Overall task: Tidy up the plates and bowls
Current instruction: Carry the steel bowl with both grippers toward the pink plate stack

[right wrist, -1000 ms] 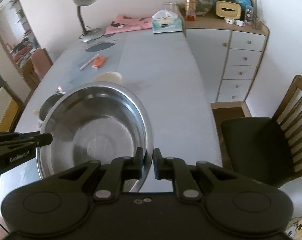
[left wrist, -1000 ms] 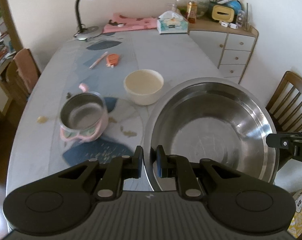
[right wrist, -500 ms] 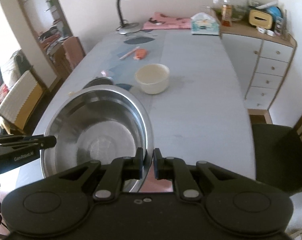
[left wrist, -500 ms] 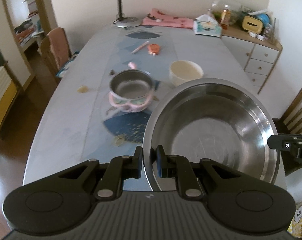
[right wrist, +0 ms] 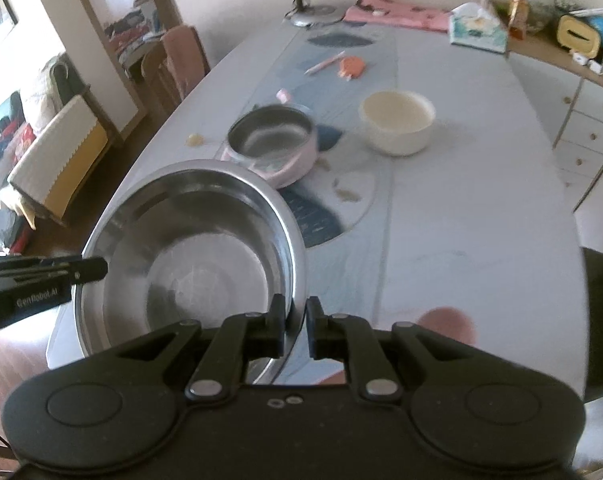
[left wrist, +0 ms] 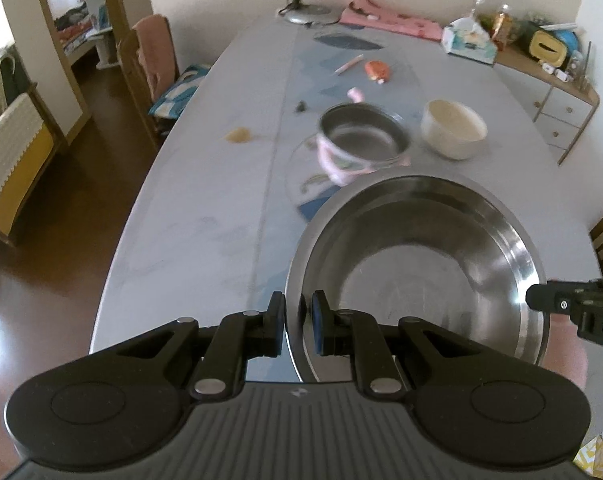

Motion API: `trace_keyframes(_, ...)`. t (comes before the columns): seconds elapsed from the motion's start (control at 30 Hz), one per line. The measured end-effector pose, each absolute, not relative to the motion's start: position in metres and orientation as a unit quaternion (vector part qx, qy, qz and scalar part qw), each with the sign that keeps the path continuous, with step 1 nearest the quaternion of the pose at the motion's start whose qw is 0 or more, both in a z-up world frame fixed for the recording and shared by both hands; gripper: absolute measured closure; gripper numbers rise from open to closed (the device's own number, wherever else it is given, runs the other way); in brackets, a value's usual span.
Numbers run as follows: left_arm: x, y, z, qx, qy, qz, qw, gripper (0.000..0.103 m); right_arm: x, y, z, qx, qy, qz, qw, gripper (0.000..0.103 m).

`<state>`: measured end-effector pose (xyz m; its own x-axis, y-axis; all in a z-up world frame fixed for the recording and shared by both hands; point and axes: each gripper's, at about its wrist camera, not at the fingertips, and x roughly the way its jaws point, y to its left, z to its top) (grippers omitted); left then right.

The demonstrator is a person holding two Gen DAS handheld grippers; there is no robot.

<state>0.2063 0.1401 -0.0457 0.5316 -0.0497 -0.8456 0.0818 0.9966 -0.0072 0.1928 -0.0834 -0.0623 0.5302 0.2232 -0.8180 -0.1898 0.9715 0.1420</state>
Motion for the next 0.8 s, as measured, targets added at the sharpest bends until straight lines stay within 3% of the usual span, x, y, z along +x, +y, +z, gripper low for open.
trace_keyframes(0.33,0.219,0.201,-0.086,0.013,0.517,-0.043,0.855,0.090,0.208,-0.021,-0.100,0.002,0.512,0.116,0.851,0.091)
trace_keyframes(0.8,0.216,0.223,-0.129,0.031,0.551,-0.078,0.831,0.090,0.202,0.011,-0.141,-0.012,0.557,0.090,0.826,0.091)
